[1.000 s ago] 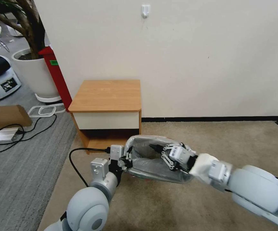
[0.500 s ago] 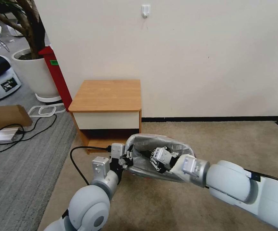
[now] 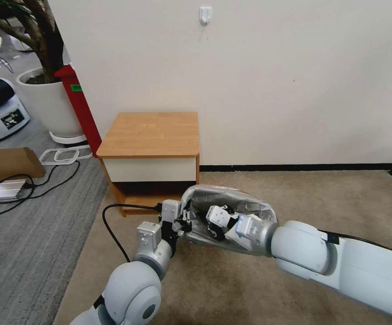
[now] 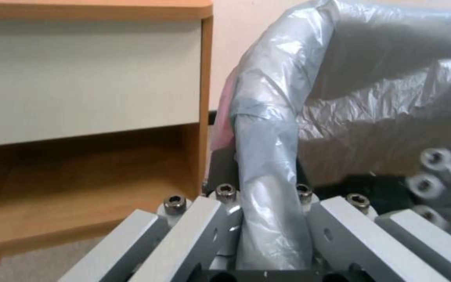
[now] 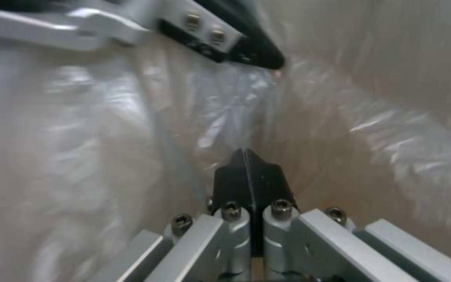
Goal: Pick up the garbage bag from the table and place it over the trash can.
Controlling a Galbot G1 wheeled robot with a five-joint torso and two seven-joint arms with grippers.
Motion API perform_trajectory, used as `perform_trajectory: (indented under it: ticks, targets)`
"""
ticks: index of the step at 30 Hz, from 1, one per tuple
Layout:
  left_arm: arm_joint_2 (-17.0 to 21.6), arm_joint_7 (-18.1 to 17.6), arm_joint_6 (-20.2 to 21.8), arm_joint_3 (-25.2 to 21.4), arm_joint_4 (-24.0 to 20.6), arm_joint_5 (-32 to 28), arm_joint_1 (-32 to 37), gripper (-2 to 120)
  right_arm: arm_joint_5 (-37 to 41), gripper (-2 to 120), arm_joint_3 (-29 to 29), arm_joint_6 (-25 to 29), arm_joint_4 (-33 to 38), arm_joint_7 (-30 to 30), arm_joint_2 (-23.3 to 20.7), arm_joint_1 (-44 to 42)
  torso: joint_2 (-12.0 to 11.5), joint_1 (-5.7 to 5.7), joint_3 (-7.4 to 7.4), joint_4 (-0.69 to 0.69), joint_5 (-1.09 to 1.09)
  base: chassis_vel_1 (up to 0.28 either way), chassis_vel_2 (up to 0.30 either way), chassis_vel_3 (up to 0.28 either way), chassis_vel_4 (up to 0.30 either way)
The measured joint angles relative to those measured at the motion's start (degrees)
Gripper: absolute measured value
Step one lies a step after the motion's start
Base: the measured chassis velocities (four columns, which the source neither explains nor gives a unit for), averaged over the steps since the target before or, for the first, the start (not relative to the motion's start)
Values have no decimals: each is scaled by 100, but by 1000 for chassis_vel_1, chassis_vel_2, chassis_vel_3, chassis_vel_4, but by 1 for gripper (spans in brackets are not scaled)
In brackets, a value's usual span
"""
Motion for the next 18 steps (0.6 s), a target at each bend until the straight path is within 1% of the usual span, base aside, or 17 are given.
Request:
perform_trajectory:
  ticks: [1,5,7,9,11,18]
  targets:
    - [14,17,-2,2,-30,44,5,3,77,0,-68,-176,-57,101,96,97,0,0,0,0,0,0,0,0,0]
    - [27,24,-5,1,-73,75,24,3,116,0,-191,-380,-183,223,265,234,0,0,0,1,0,0,0,0,0]
    - [18,26,-5,-6,-115,95,52,3,116,0,-374,-567,-340,338,494,409,0,0,0,0,0,0,0,0,0]
    - [13,26,-5,-8,-122,101,58,3,114,0,-418,-579,-375,368,535,447,0,0,0,0,0,0,0,0,0]
    - [-8,26,13,-19,-171,110,96,3,105,0,-626,-598,-572,455,732,634,0,0,0,1,0,0,0,0,0]
    - [-24,24,39,-64,-247,119,170,3,94,0,-819,-597,-851,461,915,800,0,0,0,1,0,0,0,0,0]
